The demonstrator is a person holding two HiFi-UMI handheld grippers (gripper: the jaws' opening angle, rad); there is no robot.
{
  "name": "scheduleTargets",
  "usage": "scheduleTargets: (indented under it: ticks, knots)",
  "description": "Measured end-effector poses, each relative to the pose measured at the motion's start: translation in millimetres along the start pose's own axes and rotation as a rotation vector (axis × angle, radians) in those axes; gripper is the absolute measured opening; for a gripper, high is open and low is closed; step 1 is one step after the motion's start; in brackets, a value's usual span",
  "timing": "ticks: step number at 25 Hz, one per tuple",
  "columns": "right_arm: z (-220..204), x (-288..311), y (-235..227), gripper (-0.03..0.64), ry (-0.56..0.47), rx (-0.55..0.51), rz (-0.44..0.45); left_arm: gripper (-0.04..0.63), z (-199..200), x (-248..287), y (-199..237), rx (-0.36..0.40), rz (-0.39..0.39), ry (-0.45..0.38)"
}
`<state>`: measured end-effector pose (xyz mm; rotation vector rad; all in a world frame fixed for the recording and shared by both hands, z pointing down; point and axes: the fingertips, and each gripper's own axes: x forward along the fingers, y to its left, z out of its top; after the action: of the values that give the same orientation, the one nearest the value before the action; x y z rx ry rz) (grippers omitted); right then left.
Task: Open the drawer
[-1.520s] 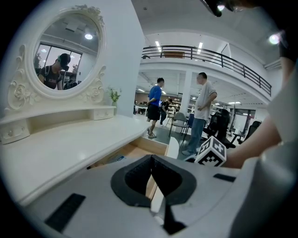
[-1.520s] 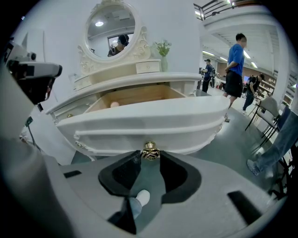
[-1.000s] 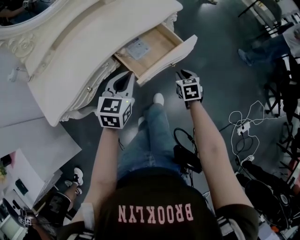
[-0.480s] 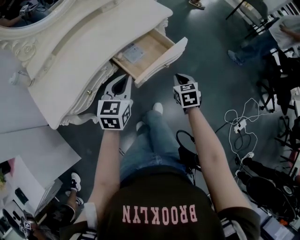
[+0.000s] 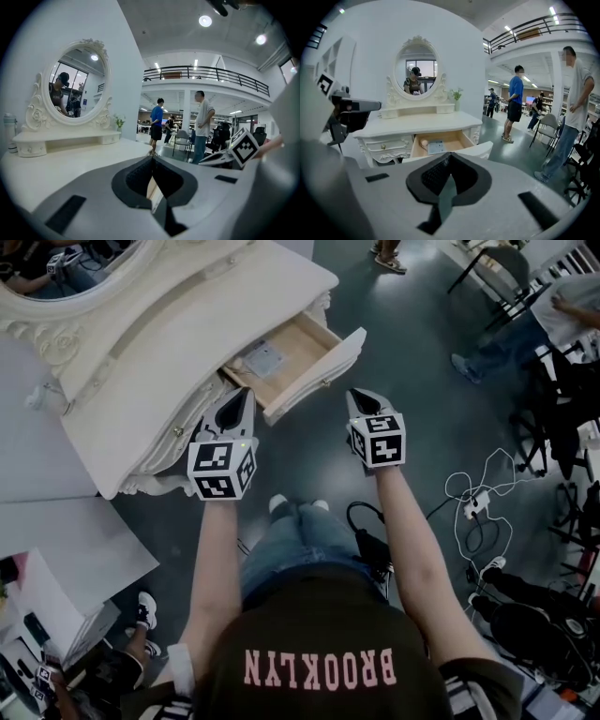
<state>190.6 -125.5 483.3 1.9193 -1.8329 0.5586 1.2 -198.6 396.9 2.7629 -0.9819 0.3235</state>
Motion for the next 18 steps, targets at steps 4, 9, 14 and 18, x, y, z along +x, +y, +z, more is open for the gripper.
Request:
scheduleTargets:
  ticks: [4,9,14,18]
  knots:
    - [27.1,-23.8,3.3,-0.005,-0.067,0.022,0.034,0.005,17.2,-9.2,-7.3,0.012,0.024,-0.024]
    - [68.8,-51.6,-0.8,-0.005,-0.185,0.12,0.069,0.005,38.5,-11.0,-13.0,0.03,0.036,-0.052]
    - [106.6,-83.2,1.1,-0.005,-0.286,0.122,0.072,0.005,63.8,-19.6,-18.4,0.049,0.046,-0.095]
    - [135.4,-104.5,6.3,-0.005,-0.371,0.03,0.053,0.005,88.1,-28.0,-16.5,0.056,0.064,-0.147]
